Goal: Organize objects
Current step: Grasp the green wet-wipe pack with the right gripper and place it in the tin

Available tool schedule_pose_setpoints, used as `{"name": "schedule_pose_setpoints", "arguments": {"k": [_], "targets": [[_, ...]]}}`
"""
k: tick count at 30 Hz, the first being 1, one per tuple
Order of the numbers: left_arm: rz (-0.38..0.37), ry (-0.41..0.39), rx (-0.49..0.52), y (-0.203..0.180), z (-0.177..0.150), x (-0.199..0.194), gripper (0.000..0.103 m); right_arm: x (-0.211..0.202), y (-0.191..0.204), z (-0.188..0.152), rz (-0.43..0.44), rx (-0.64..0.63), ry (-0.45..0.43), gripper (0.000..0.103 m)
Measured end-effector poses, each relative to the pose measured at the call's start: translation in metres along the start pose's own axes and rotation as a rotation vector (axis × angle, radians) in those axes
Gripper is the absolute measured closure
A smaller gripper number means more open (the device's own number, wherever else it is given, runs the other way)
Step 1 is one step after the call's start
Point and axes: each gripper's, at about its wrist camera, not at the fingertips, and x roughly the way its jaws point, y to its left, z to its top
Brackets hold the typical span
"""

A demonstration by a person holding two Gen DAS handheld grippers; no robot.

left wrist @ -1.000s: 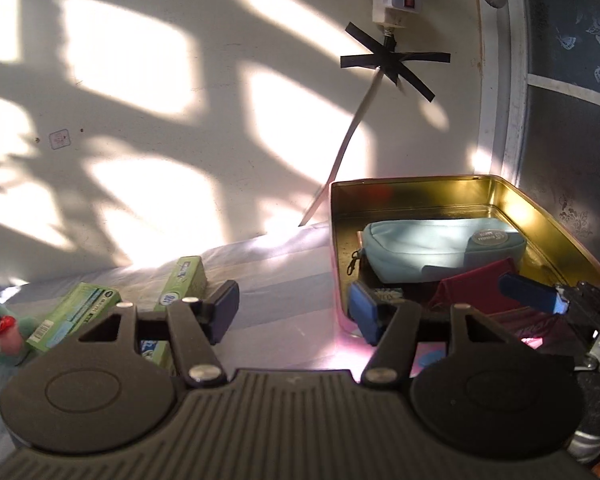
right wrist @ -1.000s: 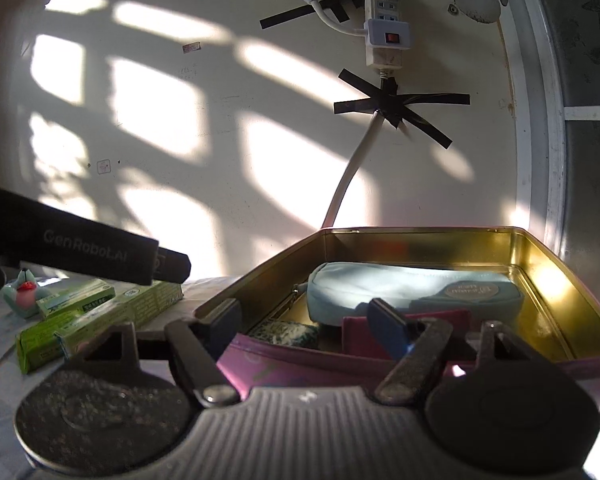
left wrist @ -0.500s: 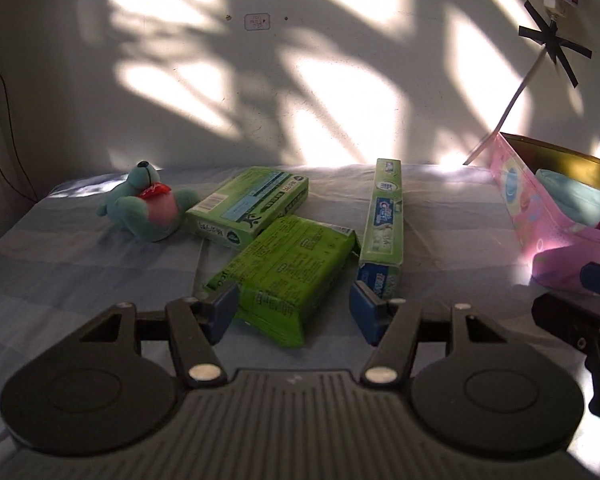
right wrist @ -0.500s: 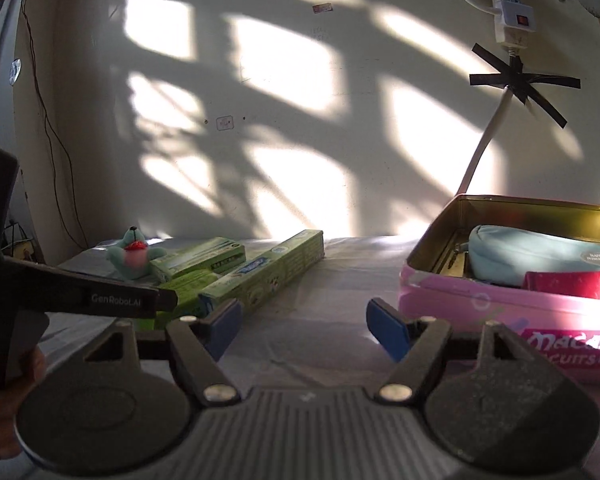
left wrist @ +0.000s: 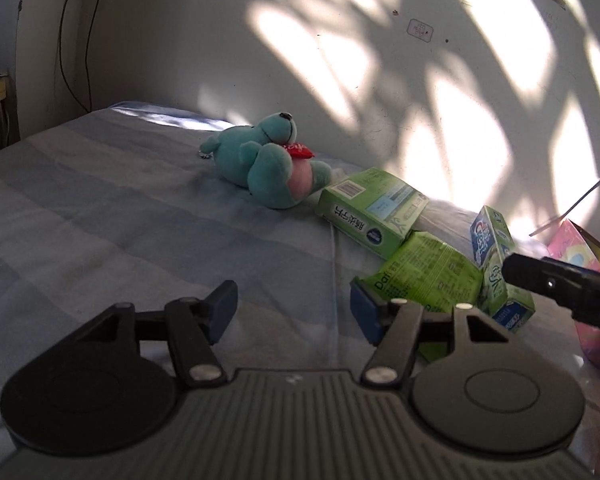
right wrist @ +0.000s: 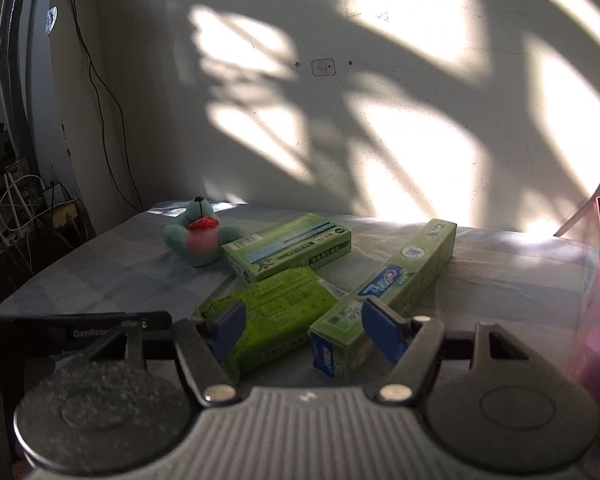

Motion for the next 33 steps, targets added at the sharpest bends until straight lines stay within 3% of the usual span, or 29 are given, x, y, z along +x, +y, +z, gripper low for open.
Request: {"name": "schedule_pose_setpoints", "arguments": {"k": [4,6,8,10,12,18,25,28,30,33], "targets": [[-0.05,-0.007,-0.004,0.001,0.0,-0.002,0.039,0.066,-0.007,0.035,0.0,0.064,0.146,0.039],[-0.099,-0.001,-0.009,0.004,0.001,0.0,0.039,0.097,-0.012,0.04,0.015,0.089,0.26,0.039],[-0.199,0.019,-0.022,0.005,0.002,0.001,0.039,0.102,-0.009,0.039,0.029,0.066,0.281,0.039],[-0.357,0.106,-0.078,0.007,0.001,0.01,0.039,0.096,-0.006,0.032,0.058,0.073,0.294,0.043],[-0.432,0.158,-0.117,0.008,0.0,0.016,0.039,0.081,0.0,0.021,0.08,0.048,0.287,0.045],[-0.434,0.153,-0.173,0.015,-0.003,0.013,0.039,0.024,0.002,-0.016,0.132,0.069,0.221,0.047],[-0.433,0.17,-0.19,0.014,-0.005,0.01,0.039,-0.011,-0.002,-0.05,0.179,0.065,0.211,0.042],[-0.405,0.177,-0.145,0.004,-0.009,0.005,0.049,-0.013,0.003,-0.054,0.175,0.062,0.188,0.039],[-0.38,0.169,-0.091,-0.007,-0.015,-0.005,0.052,-0.017,0.009,-0.058,0.156,0.041,0.166,0.048],[-0.365,0.165,-0.056,-0.021,-0.018,-0.02,0.052,-0.033,0.009,-0.064,0.155,0.057,0.142,0.052]]}}
